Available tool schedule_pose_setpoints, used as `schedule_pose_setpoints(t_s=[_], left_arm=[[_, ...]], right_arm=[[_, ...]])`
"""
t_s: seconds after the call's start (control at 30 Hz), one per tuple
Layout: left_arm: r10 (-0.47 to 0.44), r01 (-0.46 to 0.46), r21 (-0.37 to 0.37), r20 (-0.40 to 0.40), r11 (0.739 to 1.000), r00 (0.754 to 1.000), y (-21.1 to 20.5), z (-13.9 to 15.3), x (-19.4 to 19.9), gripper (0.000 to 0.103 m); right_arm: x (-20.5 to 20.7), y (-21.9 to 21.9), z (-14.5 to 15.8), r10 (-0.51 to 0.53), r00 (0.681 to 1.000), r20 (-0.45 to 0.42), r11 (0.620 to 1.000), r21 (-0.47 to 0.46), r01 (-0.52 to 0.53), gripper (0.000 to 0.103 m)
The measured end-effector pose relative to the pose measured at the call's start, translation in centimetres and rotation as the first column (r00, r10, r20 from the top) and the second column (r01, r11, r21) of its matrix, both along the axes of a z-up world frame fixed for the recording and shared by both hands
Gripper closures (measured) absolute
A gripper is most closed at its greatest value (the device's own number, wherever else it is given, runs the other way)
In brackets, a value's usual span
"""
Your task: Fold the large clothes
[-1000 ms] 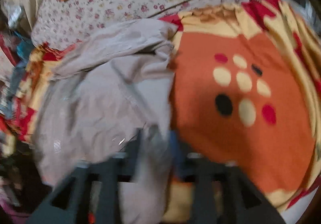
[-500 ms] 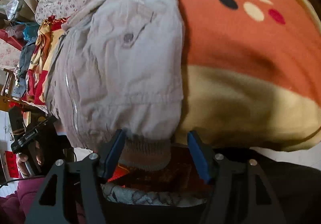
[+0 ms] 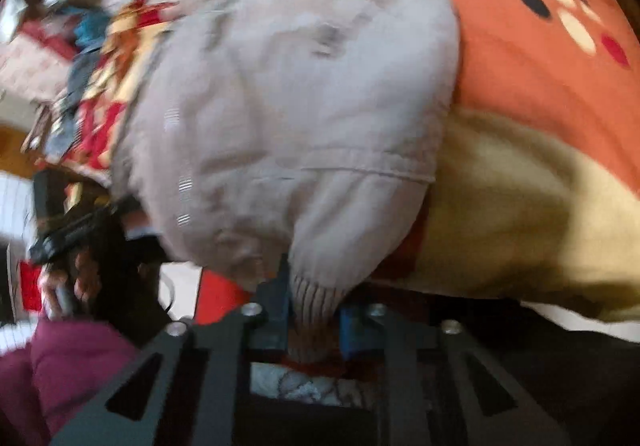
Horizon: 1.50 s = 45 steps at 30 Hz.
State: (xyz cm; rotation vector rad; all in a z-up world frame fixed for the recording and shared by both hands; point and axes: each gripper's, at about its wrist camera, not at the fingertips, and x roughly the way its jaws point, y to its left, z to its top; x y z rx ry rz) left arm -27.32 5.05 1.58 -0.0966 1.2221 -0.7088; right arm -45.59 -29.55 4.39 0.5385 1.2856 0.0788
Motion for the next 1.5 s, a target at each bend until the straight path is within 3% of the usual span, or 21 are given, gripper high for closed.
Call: schedule_pose_setpoints(t_s=[0.13,0.23,0.4,0.57,0.7,0.83,1.03,1.13,1.2,1.27,1.33,1.4,1.43,1.5], left_arm=[[0.003,0.008,-0.1,0.11,0.995,0.994,1.2,5.4,0.6,0.095],[0.045,-0.021,-0.184,0.129,0.983,0.991,1.7,9.0,2.8,0.095],[0.091,-0.04,-0.233,0.21,0.972,0.973,-0.2,13.5,8.4,0.095],[0.13,-0.06,-0.268,0.252,0.962,0.959,-3.6,15.5,14.6,0.095],[0.175,-0.104,-0.266,0.257,0.958,0.95,-6.1,15.1,20.5,0.095],[0.223,-0.161,-0.242,0.255,0.957,0.941,-8.8,12.9,26.8,0.095],[0.23,-0.206,-0.124,0.227,0.971,0.946,-12.4,7.3,33.1,0.095],[0.224,-0.216,-0.063,0.209,0.974,0.952,-13.4,5.3,35.0,0.088],[0.219,-0.215,-0.041,0.18,0.976,0.959,-13.7,4.6,35.9,0.083],[0.218,-0.216,-0.031,0.159,0.976,0.963,-13.5,5.0,36.1,0.073],[0.218,-0.211,-0.056,0.178,0.976,0.959,-12.5,6.5,35.3,0.06],[0.236,-0.225,-0.076,0.209,0.971,0.949,-11.3,8.2,34.2,0.044],[0.261,-0.253,-0.065,0.231,0.965,0.937,-10.5,8.9,33.5,0.037],[0.283,-0.282,-0.042,0.249,0.958,0.926,-9.3,9.4,31.8,0.036]], right_arm=[[-0.1,-0.5,4.9,0.014,0.989,0.145,0.995,0.094,-0.028,0.09],[0.8,-1.5,7.5,-0.036,0.969,0.246,0.988,0.157,-0.003,0.09],[5.0,-4.0,11.5,-0.114,0.913,0.393,0.989,0.129,0.068,0.09],[11.0,-8.0,13.3,-0.19,0.867,0.461,0.981,0.126,0.148,0.09],[17.1,-10.7,13.7,-0.23,0.85,0.474,0.973,0.104,0.205,0.09],[22.8,-13.1,12.8,-0.265,0.842,0.47,0.962,0.075,0.262,0.09],[30.3,-16.6,7.5,-0.325,0.858,0.397,0.942,0.053,0.332,0.09],[32.7,-17.9,4.7,-0.345,0.858,0.38,0.934,0.05,0.353,0.087],[34.0,-18.8,2.9,-0.362,0.866,0.344,0.926,0.026,0.376,0.07],[34.2,-19.3,2.6,-0.386,0.862,0.329,0.917,0.031,0.398,0.06],[33.2,-19.2,4.0,-0.413,0.834,0.366,0.902,0.04,0.43,0.047],[31.6,-18.4,6.2,-0.403,0.813,0.421,0.9,0.02,0.436,0.045],[31.1,-17.8,7.1,-0.389,0.812,0.435,0.906,0.018,0.424,0.045],[30.1,-15.4,8.7,-0.304,0.83,0.468,0.943,0.021,0.333,0.045]])
